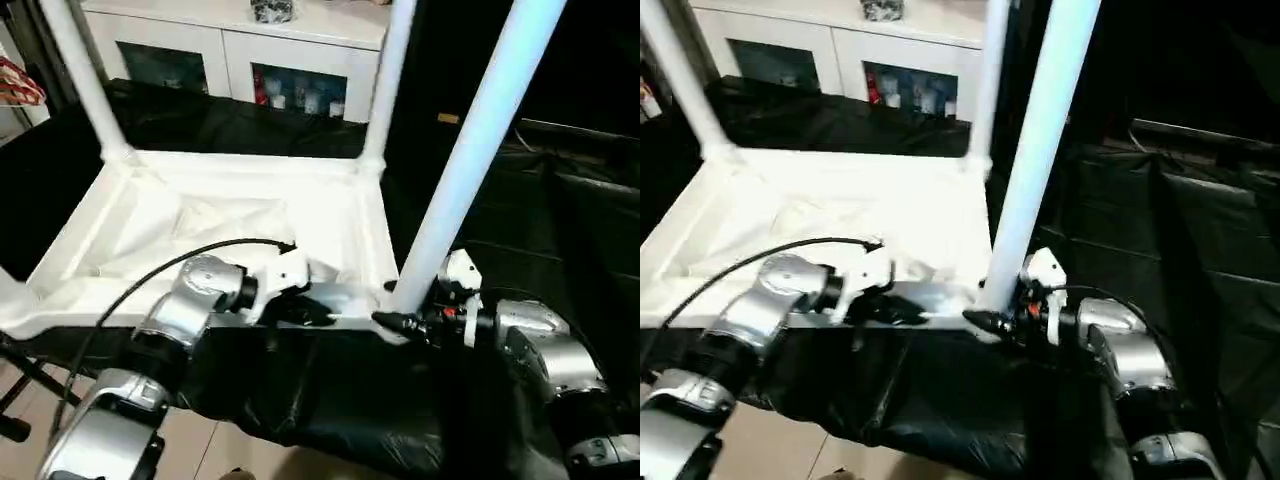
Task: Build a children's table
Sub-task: Rotate leg to tighten
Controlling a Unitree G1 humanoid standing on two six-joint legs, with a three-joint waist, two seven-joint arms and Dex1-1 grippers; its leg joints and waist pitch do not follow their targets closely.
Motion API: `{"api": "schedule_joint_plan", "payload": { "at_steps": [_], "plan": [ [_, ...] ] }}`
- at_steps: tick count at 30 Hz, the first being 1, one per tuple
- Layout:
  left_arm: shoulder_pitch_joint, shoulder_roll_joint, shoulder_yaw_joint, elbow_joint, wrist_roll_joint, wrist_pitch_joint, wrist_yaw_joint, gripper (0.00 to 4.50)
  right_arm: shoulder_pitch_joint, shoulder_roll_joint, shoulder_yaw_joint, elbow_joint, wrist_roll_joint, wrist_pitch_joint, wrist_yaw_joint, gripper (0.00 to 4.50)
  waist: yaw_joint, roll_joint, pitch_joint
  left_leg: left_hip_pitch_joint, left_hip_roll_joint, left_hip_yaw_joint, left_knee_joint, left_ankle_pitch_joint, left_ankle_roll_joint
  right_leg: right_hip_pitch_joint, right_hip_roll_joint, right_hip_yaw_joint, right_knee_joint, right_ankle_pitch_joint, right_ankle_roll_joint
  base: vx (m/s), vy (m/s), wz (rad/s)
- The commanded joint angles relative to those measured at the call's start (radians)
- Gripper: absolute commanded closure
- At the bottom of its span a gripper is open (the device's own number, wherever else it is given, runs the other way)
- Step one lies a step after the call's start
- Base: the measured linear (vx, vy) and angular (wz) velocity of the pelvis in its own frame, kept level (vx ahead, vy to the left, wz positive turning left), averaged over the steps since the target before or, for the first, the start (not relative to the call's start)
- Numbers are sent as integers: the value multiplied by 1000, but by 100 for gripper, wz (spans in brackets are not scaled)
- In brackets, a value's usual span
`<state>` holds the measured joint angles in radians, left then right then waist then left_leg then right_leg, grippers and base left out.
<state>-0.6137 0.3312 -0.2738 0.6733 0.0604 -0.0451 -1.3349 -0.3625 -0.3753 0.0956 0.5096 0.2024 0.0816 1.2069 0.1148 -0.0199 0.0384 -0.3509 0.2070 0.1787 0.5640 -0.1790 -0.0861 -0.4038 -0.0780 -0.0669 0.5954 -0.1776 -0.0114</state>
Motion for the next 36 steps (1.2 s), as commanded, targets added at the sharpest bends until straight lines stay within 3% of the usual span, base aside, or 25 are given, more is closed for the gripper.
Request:
{"api": "schedule_joint_plan", "payload": {
  "at_steps": [1,4,9,14,16,20,22,23,24,25,26,28,35,36],
  "plan": [
    [3,10,-5,-4,-10,-7,-10,450,18,3,59,-38,5,10,63,159,2,-7,-52,-1,29,1,-59,-197,70,53,-63,40,-64,-191,-216,0,0,0],
    [4,27,-8,-4,-15,-4,-32,450,27,1,66,-53,9,16,74,187,2,-6,-52,1,30,0,-60,-209,61,51,-64,40,-65,-214,-211,0,0,0],
    [4,34,-11,-3,-18,-2,-43,450,35,1,69,-65,11,22,79,191,2,-6,-53,1,29,1,-59,-202,58,51,-63,41,-63,-195,-215,0,0,0],
    [1,-21,-4,-3,-30,31,10,450,62,47,57,-80,31,40,29,193,6,-8,-52,2,30,1,-58,-193,59,51,-65,41,-63,-194,-217,0,0,0],
    [-6,-41,0,8,-22,37,53,450,63,70,44,-73,34,34,-8,193,4,-9,-50,2,30,1,-60,-206,56,49,-65,42,-67,-219,-211,0,0,0],
    [-34,-98,5,46,0,56,182,450,47,149,3,-26,13,15,-181,193,-6,-10,-44,6,26,-7,-68,-279,22,44,-72,42,-87,-401,-157,0,0,0],
    [-36,-102,5,48,2,58,189,450,46,154,0,-23,11,14,-192,194,-8,-12,-43,6,25,-8,-70,-285,19,43,-72,43,-92,-432,-139,0,0,0],
    [-60,-153,6,73,21,75,291,450,15,215,-20,39,-30,-3,-358,194,-9,-13,-45,5,26,-8,-70,-277,21,43,-71,43,-91,-423,-135,0,0,0],
    [-60,-153,6,73,21,75,291,450,15,215,-20,39,-30,-3,-358,194,-13,-10,-43,6,26,-6,-69,-278,15,36,-71,45,-92,-423,-137,0,0,0],
    [-71,-180,6,83,31,83,340,450,-3,246,-27,71,-54,-10,-448,194,-21,-11,-45,6,22,-10,-71,-286,-2,41,-70,41,-91,-444,-132,0,0,0],
    [-71,-180,6,83,31,83,340,450,-3,246,-27,71,-54,-10,-448,194,-20,-13,-46,5,22,-11,-71,-279,1,44,-71,41,-93,-439,-128,0,0,0],
    [-83,-216,8,92,44,96,401,450,-28,284,-33,109,-86,-3,-561,194,-23,-10,-44,7,24,-8,-70,-280,13,37,-69,44,-93,-415,-134,0,0,0],
    [-88,-313,8,87,71,124,548,450,-116,371,-39,219,-142,2,-761,194,-29,-10,-51,0,19,-4,-64,-224,23,47,-65,45,-79,-289,-166,0,0,0],
    [-87,-318,7,87,73,124,554,450,-120,374,-37,224,-149,-6,-765,159,-26,-10,-53,1,18,-2,-61,-209,34,48,-65,45,-77,-266,-167,0,0,0]
  ]
}}
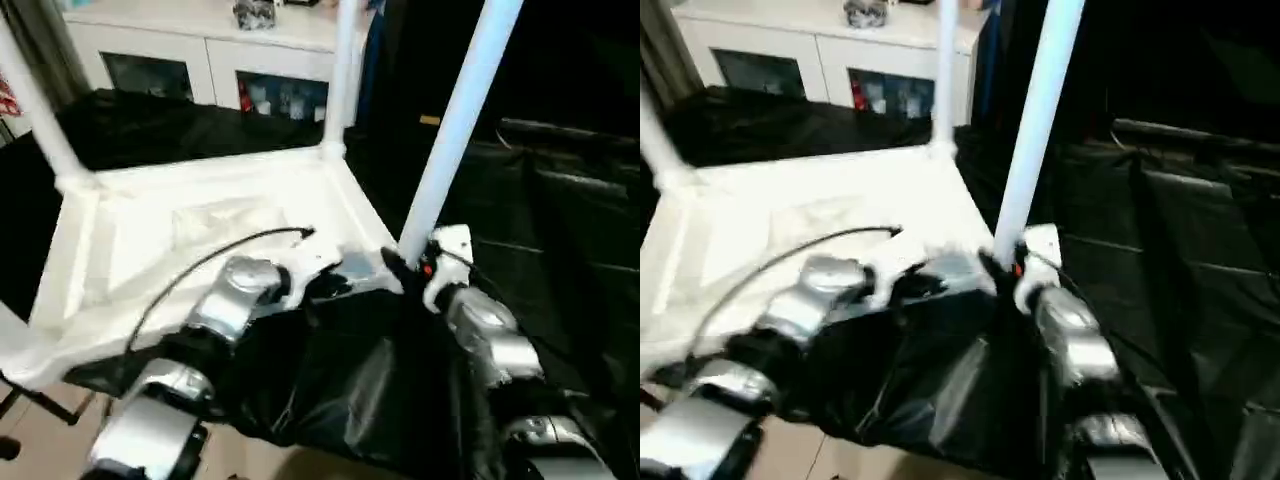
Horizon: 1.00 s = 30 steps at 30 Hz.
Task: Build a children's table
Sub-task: Rotate leg to tighten
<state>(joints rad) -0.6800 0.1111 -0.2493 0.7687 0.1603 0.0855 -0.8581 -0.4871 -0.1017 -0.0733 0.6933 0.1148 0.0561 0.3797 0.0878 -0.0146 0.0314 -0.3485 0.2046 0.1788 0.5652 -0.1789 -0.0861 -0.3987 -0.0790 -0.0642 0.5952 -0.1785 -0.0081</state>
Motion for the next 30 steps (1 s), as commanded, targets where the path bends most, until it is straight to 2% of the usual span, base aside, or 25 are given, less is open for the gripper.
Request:
{"api": "schedule_joint_plan", "payload": {
  "at_steps": [1,4,5,6,7,9,12,15,18,22,25,26,30],
  "plan": [
    [-18,-98,-18,-10,-26,-10,75,450,3,101,129,41,-56,19,70,138,2,-16,-46,-1,20,-1,-62,-204,40,43,-63,43,-77,-256,-172,0,0,0],
    [-7,-90,-24,-16,-26,-22,54,450,3,97,120,38,-32,21,110,119,3,-15,-47,-6,20,-2,-62,-181,56,47,-63,41,-74,-237,-173,0,0,0],
    [-7,-90,-24,-16,-26,-22,54,450,3,97,120,38,-32,21,110,119,3,-14,-46,-5,20,-2,-63,-191,57,45,-63,41,-76,-250,-171,0,0,0],
    [-7,-90,-24,-16,-26,-22,54,450,3,97,120,38,-32,21,110,90,2,-14,-45,-5,21,-3,-64,-200,55,45,-64,40,-78,-268,-167,0,0,0],
    [3,-76,-28,-26,-26,-38,30,450,7,85,123,33,-26,17,138,90,2,-15,-45,-4,22,-3,-65,-208,55,44,-64,40,-80,-279,-165,0,0,0],
    [32,-11,-32,-59,-38,-71,-67,450,38,-2,165,-16,-35,-7,270,90,3,-14,-46,-5,24,-5,-65,-224,55,46,-66,40,-80,-291,-159,0,0,0],
    [41,15,-33,-69,-42,-85,-101,450,52,-41,180,-42,-31,-17,338,90,1,-16,-46,-7,23,-2,-63,-207,71,47,-63,41,-77,-243,-172,0,0,0],
    [56,62,-37,-90,-60,-104,-190,450,81,-119,195,-98,-4,-30,490,90,5,-18,-46,-6,24,-2,-62,-206,79,49,-64,40,-78,-259,-173,0,0,0],
    [58,96,-38,-93,-68,-119,-243,450,101,-173,205,-140,19,-26,611,90,4,-16,-43,-4,27,-2,-64,-223,78,45,-62,40,-79,-269,-178,0,0,0],
    [54,125,-36,-91,-73,-128,-284,450,116,-221,219,-179,45,-16,722,90,8,-16,-43,-4,30,-2,-63,-225,74,46,-61,39,-74,-247,-195,0,0,0],
    [52,154,-36,-90,-79,-139,-332,450,124,-251,232,-209,72,10,812,112,12,-16,-44,-1,31,0,-61,-221,73,44,-62,40,-71,-228,-207,0,0,0],
    [52,161,-37,-90,-80,-142,-345,450,125,-254,234,-214,78,18,828,122,17,-17,-44,-4,31,0,-60,-205,79,47,-60,39,-68,-206,-211,0,0,0],
    [55,186,-39,-98,-93,-146,-389,450,132,-265,247,-234,82,28,872,157,23,-16,-46,-3,32,1,-58,-192,76,46,-61,38,-63,-179,-223,0,0,0]
  ]
}}
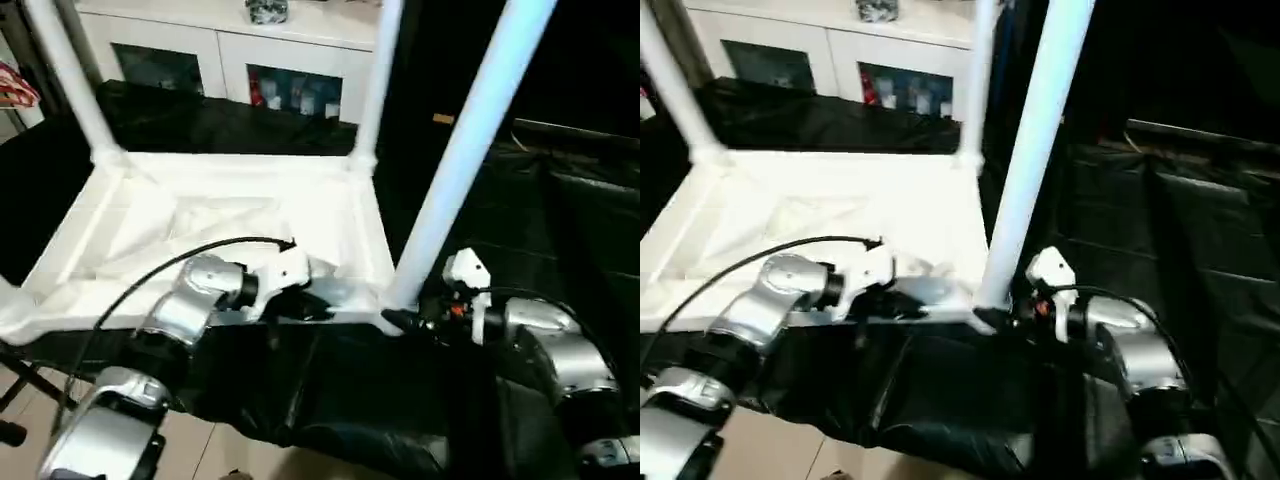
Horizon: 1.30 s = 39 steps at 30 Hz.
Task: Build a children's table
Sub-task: Rotate leg to tighten
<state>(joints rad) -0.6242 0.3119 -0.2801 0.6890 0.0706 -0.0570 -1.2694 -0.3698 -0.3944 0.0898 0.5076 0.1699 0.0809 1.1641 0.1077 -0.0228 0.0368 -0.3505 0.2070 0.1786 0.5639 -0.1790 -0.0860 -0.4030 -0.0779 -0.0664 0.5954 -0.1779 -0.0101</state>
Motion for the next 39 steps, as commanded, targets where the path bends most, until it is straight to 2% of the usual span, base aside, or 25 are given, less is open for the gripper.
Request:
{"api": "schedule_joint_plan", "payload": {
  "at_steps": [1,6,12,16,19,20,21,22,23,25,27,28,29,31,34,36,37,39],
  "plan": [
    [-1,-13,-8,-18,-4,-4,20,450,15,28,85,-50,27,4,90,164,3,-8,-51,0,30,2,-57,-194,75,50,-62,41,-64,-181,-221,0,0,0],
    [-3,-1,-5,-11,-6,-12,3,450,17,27,87,-56,27,11,101,182,7,-10,-50,0,28,1,-58,-204,62,51,-64,41,-65,-206,-212,0,0,0],
    [5,4,-13,-14,-11,-8,-10,450,25,31,81,-73,33,30,103,185,8,-9,-51,0,28,1,-57,-193,61,52,-63,41,-63,-188,-216,0,0,0],
    [-9,-19,-4,15,11,11,74,450,36,61,63,-68,33,26,37,185,7,-9,-51,0,28,1,-57,-196,59,51,-63,41,-64,-190,-216,0,0,0],
    [-32,-66,13,37,21,40,176,450,20,122,26,-10,1,2,-125,185,1,-12,-46,2,26,-1,-62,-231,40,46,-67,41,-74,-284,-192,0,0,0],
    [-32,-66,13,37,21,40,176,450,20,122,26,-10,1,2,-125,185,-1,-12,-43,3,24,-5,-66,-258,29,45,-69,40,-83,-360,-170,0,0,0],
    [-41,-96,14,42,27,55,225,450,8,160,5,23,-15,-9,-219,185,-5,-12,-43,3,25,-7,-68,-268,17,44,-71,41,-85,-398,-153,0,0,0],
    [-42,-99,15,43,27,57,230,450,7,164,3,25,-16,-10,-227,185,-5,-12,-43,3,25,-7,-68,-268,17,44,-71,41,-85,-398,-153,0,0,0],
    [-51,-135,16,50,31,71,280,450,-3,205,-14,49,-25,-7,-317,185,-9,-14,-43,4,25,-8,-69,-279,12,42,-71,42,-90,-419,-140,0,0,0],
    [-56,-154,17,54,34,78,306,450,-8,226,-21,60,-30,-5,-361,185,-14,-13,-44,4,24,-9,-69,-279,11,41,-68,42,-89,-409,-141,0,0,0],
    [-77,-232,17,75,47,91,414,450,-41,312,-43,118,-79,-17,-590,186,-19,-10,-45,5,24,-8,-68,-262,9,38,-68,43,-87,-371,-149,0,0,0],
    [-78,-234,17,76,48,91,417,450,-43,314,-43,120,-81,-17,-597,186,-19,-10,-45,5,24,-8,-68,-262,9,38,-68,43,-87,-371,-149,0,0,0],
    [-80,-250,14,79,53,92,436,450,-57,332,-50,145,-98,-13,-666,186,-22,-12,-47,0,21,-9,-69,-248,4,45,-68,42,-83,-363,-145,0,0,0],
    [-81,-277,5,86,69,86,468,450,-85,367,-71,193,-111,-17,-765,186,-23,-11,-48,1,20,-6,-66,-238,13,44,-65,44,-83,-331,-151,0,0,0],
    [-76,-288,-10,92,91,68,487,450,-95,386,-86,207,-107,-45,-786,186,-21,-8,-52,1,19,-3,-61,-203,31,46,-63,45,-76,-249,-166,0,0,0],
    [-65,-287,-17,88,96,59,480,450,-95,385,-96,198,-91,-48,-759,130,-18,-9,-53,-1,18,-1,-61,-186,49,50,-63,44,-72,-207,-176,0,0,0],
    [-63,-285,-18,87,97,56,477,450,-94,383,-99,194,-85,-46,-748,130,-18,-8,-53,-1,19,-1,-60,-183,52,50,-62,44,-72,-203,-177,0,0,0],
    [-60,-280,-20,86,100,49,473,450,-92,372,-102,192,-83,-49,-737,97,-18,-8,-51,-1,19,-2,-62,-203,52,49,-64,43,-75,-237,-174,0,0,0]
  ]
}}
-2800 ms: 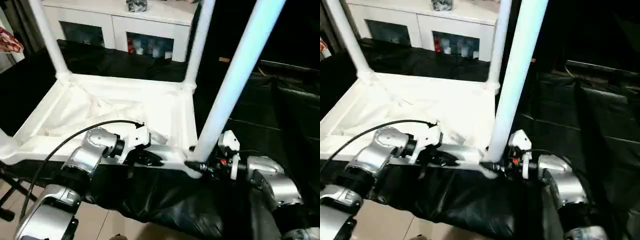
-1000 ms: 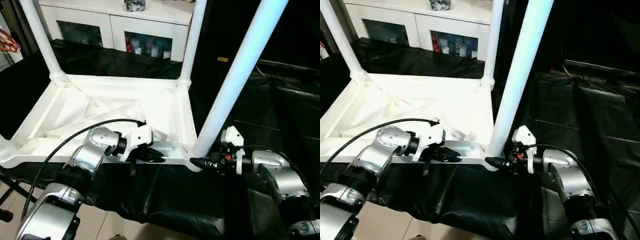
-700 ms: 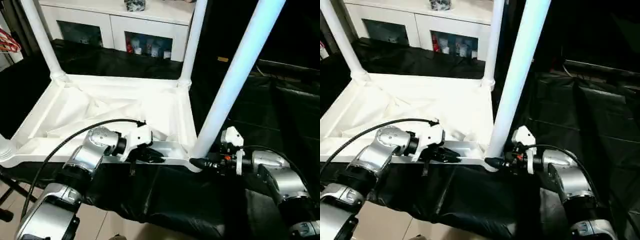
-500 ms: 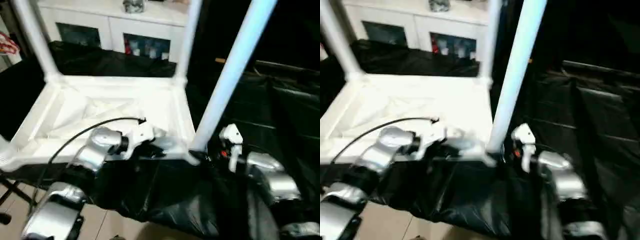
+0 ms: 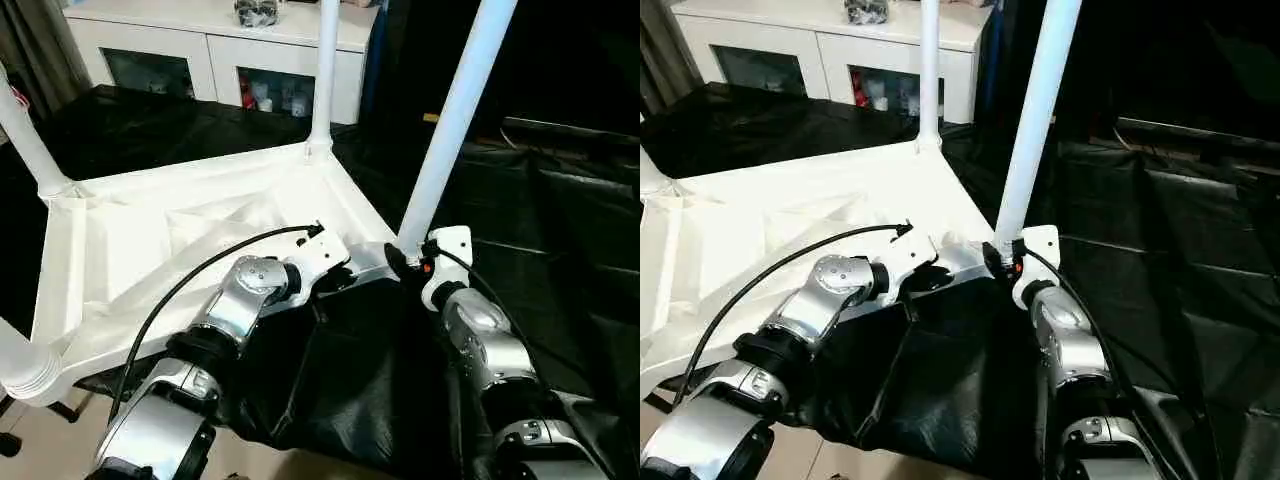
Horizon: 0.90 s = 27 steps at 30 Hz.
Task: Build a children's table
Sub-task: Rotate leg to tighten
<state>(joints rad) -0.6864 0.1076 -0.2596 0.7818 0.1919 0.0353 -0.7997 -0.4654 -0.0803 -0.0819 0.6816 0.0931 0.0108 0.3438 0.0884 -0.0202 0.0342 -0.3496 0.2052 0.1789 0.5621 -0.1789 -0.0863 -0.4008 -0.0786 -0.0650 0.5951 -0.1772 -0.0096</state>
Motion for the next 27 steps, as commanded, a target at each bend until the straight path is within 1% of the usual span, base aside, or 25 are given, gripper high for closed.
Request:
{"api": "schedule_joint_plan", "payload": {
  "at_steps": [1,2,3,4,5,6,9,10,11,12,13,14,15,16,17,18,19,20,21,22,23,24,25,26,27],
  "plan": [
    [5,-71,-41,-8,-20,-46,1,450,5,49,70,19,-9,15,86,97,1,-11,-47,-2,21,-2,-61,-208,51,47,-63,42,-77,-250,-171,0,0,0],
    [7,-67,-41,-9,-19,-47,2,450,9,35,71,17,-13,9,90,87,2,-14,-48,-2,22,-3,-61,-213,50,47,-64,42,-77,-268,-167,0,0,0],
    [11,-55,-41,-13,-18,-52,-4,450,20,-5,67,4,-21,-9,96,69,3,-12,-48,-1,23,-3,-62,-214,49,46,-65,42,-78,-270,-166,0,0,0],
    [11,-54,-41,-13,-18,-53,-5,450,21,-8,67,3,-22,-10,96,60,3,-13,-49,-3,23,-3,-61,-212,49,48,-64,42,-77,-263,-164,0,0,0],
    [14,-48,-39,-15,-15,-56,-7,450,31,-45,57,-4,-15,-23,103,60,3,-19,-49,-3,23,-2,-60,-204,54,48,-64,42,-76,-246,-166,0,0,0],
    [15,-46,-37,-13,-13,-59,-8,450,37,-67,42,-5,-7,-29,110,51,5,-20,-49,-2,22,-1,-58,-193,60,48,-63,42,-74,-229,-172,0,0,0],
    [16,-38,-35,-8,-8,-66,-8,450,66,-136,0,-23,22,-35,159,51,10,-20,-50,-2,22,1,-55,-176,74,49,-63,42,-71,-199,-181,0,0,0],
    [17,-36,-35,-7,-8,-68,-9,450,78,-155,-10,-34,34,-32,185,51,15,-20,-51,1,23,3,-52,-169,84,48,-62,44,-69,-173,-189,0,0,0],
    [17,-34,-35,-7,-8,-70,-10,450,92,-172,-18,-50,47,-25,215,51,17,-21,-51,0,22,3,-51,-165,91,50,-60,44,-67,-157,-193,0,0,0],
    [18,-31,-36,-6,-10,-72,-10,450,124,-200,-21,-96,66,-13,281,51,23,-24,-51,-5,21,3,-49,-150,106,54,-61,42,-65,-137,-192,0,0,0],
    [18,-30,-36,-6,-10,-73,-11,450,132,-207,-21,-108,70,-10,297,51,24,-26,-51,-6,20,3,-49,-150,111,55,-60,42,-66,-138,-189,0,0,0],
    [19,-28,-36,-6,-12,-74,-14,450,151,-221,-18,-137,80,-5,332,51,25,-20,-50,-6,21,2,-49,-154,113,54,-62,42,-66,-147,-188,0,0,0],
    [23,-22,-40,-9,-18,-79,-30,450,192,-250,-12,-204,110,14,406,51,27,-23,-47,-8,20,1,-50,-174,117,55,-63,39,-74,-196,-175,0,0,0],
    [23,-22,-40,-9,-18,-79,-30,450,192,-250,-12,-204,110,14,406,51,26,-25,-46,-8,20,1,-51,-183,116,55,-63,39,-78,-221,-166,0,0,0],
    [26,-19,-42,-12,-19,-83,-37,450,208,-262,-9,-235,131,25,438,51,27,-25,-46,-8,21,0,-53,-194,113,53,-64,37,-81,-265,-155,0,0,0],
    [28,-17,-41,-15,-21,-88,-36,450,234,-280,-5,-290,170,56,485,51,27,-24,-45,-8,21,-1,-54,-199,111,53,-63,37,-83,-284,-148,0,0,0],
    [28,-17,-40,-16,-23,-89,-35,450,239,-284,-4,-301,179,63,495,51,27,-25,-44,-9,22,-3,-55,-207,109,53,-64,37,-86,-312,-136,0,0,0],
    [29,-16,-34,-19,-32,-85,-42,450,253,-295,3,-332,201,81,522,51,28,-24,-44,-7,23,-3,-55,-209,109,51,-63,37,-86,-319,-135,0,0,0],
    [30,-12,-29,-32,-50,-69,-71,422,267,-305,13,-363,218,91,546,46,29,-24,-45,-7,25,-4,-56,-204,104,49,-64,39,-85,-312,-137,0,0,0],
    [31,-6,-24,-48,-62,-56,-91,406,270,-304,23,-381,226,100,555,44,29,-24,-45,-8,26,-4,-56,-201,101,49,-64,38,-83,-301,-144,0,0,0],
    [31,-5,-23,-52,-65,-52,-95,406,270,-302,25,-383,226,101,556,44,30,-23,-46,-8,25,-4,-55,-198,99,49,-65,38,-81,-294,-150,0,0,0],
    [32,3,-18,-65,-73,-43,-105,391,269,-292,32,-392,221,106,557,44,31,-22,-48,-7,26,-4,-55,-194,97,47,-67,39,-80,-278,-163,0,0,0],
    [32,3,-18,-65,-73,-43,-105,391,269,-292,32,-392,221,106,557,44,31,-20,-49,-6,28,-4,-54,-187,93,47,-67,39,-77,-257,-172,0,0,0],
    [34,9,-15,-75,-79,-36,-118,378,265,-284,37,-391,215,105,552,44,31,-20,-50,-5,28,-4,-54,-183,92,46,-66,39,-75,-236,-179,0,0,0],
    [40,22,-4,-103,-99,-17,-141,366,255,-266,44,-392,211,115,547,44,30,-20,-51,-7,28,-5,-53,-170,89,48,-64,38,-67,-178,-196,0,0,0]
  ]
}}
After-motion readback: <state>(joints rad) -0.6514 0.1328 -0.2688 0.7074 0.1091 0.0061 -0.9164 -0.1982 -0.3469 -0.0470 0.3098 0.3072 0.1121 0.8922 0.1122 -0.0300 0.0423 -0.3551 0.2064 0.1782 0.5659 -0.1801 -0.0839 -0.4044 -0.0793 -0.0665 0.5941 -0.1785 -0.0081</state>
